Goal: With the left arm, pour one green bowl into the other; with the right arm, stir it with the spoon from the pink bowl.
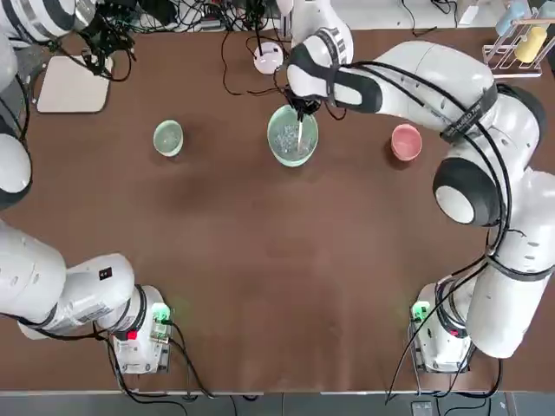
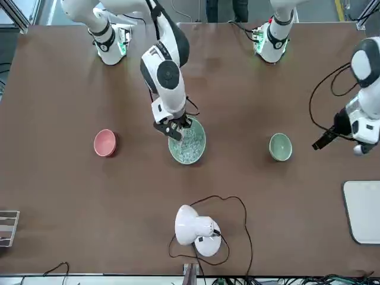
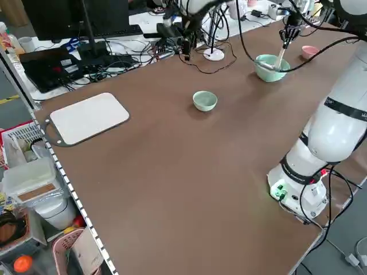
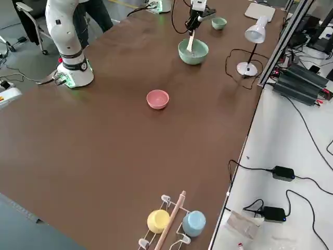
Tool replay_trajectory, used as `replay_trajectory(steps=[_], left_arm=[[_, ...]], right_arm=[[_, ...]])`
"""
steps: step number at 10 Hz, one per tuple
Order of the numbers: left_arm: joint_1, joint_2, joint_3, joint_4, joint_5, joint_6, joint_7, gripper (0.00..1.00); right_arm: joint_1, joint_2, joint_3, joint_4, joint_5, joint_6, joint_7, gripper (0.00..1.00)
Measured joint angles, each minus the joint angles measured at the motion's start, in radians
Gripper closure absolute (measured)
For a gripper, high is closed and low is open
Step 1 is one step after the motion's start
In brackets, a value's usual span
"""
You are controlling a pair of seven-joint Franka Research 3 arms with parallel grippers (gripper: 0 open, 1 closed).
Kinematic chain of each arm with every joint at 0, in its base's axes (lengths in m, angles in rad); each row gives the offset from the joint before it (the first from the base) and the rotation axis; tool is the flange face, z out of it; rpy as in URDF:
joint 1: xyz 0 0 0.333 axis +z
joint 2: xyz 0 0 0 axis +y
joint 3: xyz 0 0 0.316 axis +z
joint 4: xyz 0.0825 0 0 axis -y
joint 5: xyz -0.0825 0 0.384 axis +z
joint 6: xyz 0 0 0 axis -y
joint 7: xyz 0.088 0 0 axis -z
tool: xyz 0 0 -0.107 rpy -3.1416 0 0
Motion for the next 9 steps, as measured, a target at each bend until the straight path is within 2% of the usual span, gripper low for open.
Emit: replay_trajectory(steps=[2,6,7,9], left_arm=[[0.002,0.001,0.0,0.12,0.002,-0.153,0.0,0.0],[-0.007,0.004,-0.002,0.331,0.01,-0.386,0.043,0.0],[-0.016,0.003,-0.002,0.368,0.014,-0.432,0.075,0.0],[-0.048,0.001,-0.002,0.401,0.085,-0.491,0.106,0.0]], right_arm=[[0.01,0.001,0.001,0.017,0.01,0.012,0.055,0.94],[0.002,0.003,-0.002,0.057,0.02,0.064,0.119,0.94],[-0.006,0.005,-0.005,0.057,0.02,0.065,0.119,0.94],[-0.043,0.008,-0.007,0.057,0.02,0.047,0.084,0.94]])
